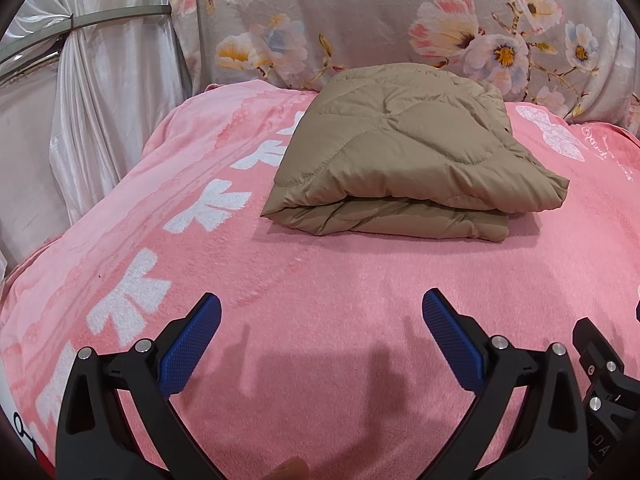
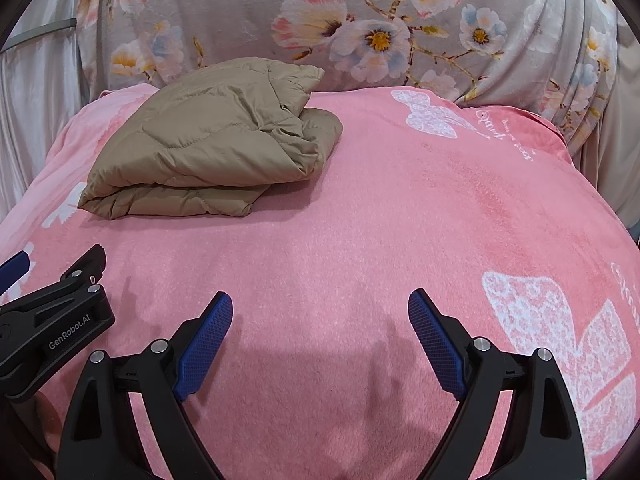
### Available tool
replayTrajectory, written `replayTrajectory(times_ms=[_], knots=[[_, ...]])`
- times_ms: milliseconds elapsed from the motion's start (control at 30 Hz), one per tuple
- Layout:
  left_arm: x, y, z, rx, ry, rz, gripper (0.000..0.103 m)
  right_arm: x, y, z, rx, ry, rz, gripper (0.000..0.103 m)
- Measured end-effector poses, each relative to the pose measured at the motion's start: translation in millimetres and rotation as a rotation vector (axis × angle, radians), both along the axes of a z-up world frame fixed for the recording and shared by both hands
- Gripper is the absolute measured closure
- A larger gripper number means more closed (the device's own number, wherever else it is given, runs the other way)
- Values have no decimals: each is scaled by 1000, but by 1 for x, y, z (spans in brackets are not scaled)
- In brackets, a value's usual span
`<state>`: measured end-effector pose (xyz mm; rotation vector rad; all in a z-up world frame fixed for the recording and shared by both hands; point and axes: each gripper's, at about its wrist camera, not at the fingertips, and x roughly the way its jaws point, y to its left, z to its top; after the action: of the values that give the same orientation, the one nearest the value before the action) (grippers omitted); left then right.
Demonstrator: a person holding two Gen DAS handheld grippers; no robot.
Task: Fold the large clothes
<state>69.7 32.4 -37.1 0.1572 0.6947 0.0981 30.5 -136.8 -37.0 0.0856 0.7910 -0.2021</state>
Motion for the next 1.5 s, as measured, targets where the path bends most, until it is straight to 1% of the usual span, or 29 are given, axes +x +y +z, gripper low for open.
replayTrajectory(times_ms=[1067, 1267, 1500], knots=[[-1, -1, 4, -1, -9, -4, 5, 0, 1, -1, -5, -2, -1, 16], [-1, -1, 6, -19, -7, -11, 5, 1, 2, -1, -7, -2, -2, 16], [0, -2, 4, -17, -12, -15, 5, 1, 2, -2, -9, -2, -2, 16]])
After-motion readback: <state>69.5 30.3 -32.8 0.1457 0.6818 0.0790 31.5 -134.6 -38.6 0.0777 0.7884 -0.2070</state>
